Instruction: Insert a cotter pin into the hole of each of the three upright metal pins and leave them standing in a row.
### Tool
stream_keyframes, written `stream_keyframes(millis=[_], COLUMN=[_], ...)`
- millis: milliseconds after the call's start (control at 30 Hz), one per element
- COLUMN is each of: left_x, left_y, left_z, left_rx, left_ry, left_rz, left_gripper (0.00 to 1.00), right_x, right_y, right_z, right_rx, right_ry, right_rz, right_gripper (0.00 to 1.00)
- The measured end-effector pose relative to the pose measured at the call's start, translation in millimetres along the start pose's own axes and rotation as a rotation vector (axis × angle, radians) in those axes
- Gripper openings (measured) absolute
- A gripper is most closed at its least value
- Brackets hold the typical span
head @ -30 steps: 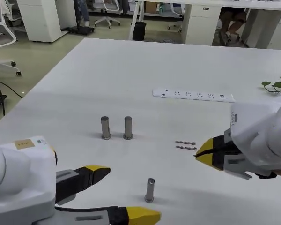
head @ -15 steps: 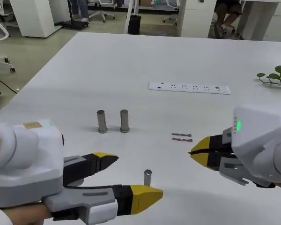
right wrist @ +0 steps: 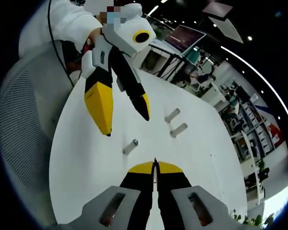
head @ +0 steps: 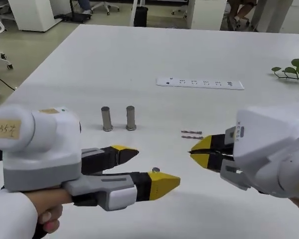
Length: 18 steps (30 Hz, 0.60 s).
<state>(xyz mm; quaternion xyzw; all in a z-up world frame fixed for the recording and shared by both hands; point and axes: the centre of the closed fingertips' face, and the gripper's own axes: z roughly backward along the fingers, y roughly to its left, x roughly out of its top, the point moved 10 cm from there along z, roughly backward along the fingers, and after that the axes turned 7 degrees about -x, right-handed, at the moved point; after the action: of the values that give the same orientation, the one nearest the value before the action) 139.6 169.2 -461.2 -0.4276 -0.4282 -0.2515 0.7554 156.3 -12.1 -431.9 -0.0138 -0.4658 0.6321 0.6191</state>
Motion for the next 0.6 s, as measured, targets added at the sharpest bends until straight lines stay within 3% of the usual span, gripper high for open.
stream_keyframes(millis=[600], left_x=[7.9], left_y=[0.6], left_z=[-12.7], left_rx=[-0.055], left_ry=[-0.01], left_rz=[0.025], left_gripper=[0.44], right_x=[3.7], right_y=[3.9], right_z=[4.0], right_rx=[-0.007], right_ry=[-0.02], right_rz=[0.001], right_gripper=[0.0])
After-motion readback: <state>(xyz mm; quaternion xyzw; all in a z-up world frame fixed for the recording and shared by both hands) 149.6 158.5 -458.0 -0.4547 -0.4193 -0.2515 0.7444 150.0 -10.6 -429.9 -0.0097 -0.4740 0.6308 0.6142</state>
